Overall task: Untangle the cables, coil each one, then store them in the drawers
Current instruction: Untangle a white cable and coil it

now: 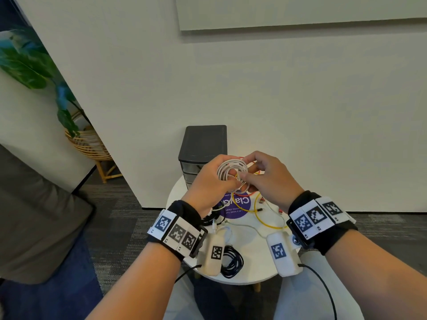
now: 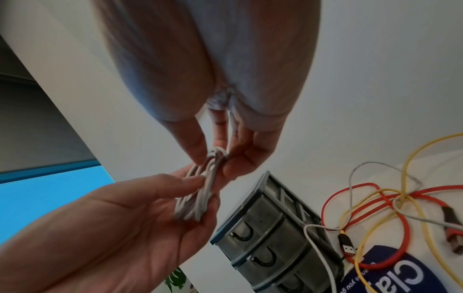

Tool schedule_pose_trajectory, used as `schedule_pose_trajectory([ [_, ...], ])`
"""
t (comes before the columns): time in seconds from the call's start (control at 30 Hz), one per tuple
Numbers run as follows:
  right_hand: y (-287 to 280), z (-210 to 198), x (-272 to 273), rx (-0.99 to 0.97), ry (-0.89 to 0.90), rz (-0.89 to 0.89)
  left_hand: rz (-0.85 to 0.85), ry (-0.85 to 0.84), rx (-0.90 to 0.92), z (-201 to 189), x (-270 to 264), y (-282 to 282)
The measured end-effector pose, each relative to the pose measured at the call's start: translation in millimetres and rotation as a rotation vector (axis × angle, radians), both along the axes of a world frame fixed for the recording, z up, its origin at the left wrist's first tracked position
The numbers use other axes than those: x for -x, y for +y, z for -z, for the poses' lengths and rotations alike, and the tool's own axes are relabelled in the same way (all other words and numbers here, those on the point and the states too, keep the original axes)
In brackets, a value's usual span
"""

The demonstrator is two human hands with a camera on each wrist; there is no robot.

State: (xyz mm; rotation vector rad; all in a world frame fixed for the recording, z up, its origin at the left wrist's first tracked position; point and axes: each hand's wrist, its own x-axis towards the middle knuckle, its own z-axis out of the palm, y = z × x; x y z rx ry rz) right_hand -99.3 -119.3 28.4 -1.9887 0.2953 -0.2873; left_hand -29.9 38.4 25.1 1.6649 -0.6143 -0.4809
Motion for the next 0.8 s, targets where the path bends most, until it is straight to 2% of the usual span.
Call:
schedule_pose_trajectory([
  [0.17, -4, 14, -2, 0.109, 0.046, 0.042, 0.031, -0.060, -0.081, 8, 3, 1],
  [0.27, -2, 21, 0, 0.085, 0.064, 0.050, 0.023, -0.044, -0.085, 13, 4, 2],
  [0.4, 3, 21, 2, -0.128, 0.065, 0.060, -0.009, 0.103, -0.016, 19, 1, 5],
  [0.5, 5, 21, 4, -0.270, 0.051, 0.024, 0.005, 0.115, 0.013, 19, 3, 5],
  [0.6, 5, 20, 5, -0.290, 0.041, -0.022, 0.023, 0.176, 0.040, 16, 4, 4],
  [0.73, 1, 18, 4, -0.305, 0.030, -0.010, -0.015, 0.383, 0.109, 12, 2, 2],
  [0.8, 1, 20, 4, -0.306, 0.027, 0.003, -0.031, 0.406, 0.117, 11, 0, 2],
])
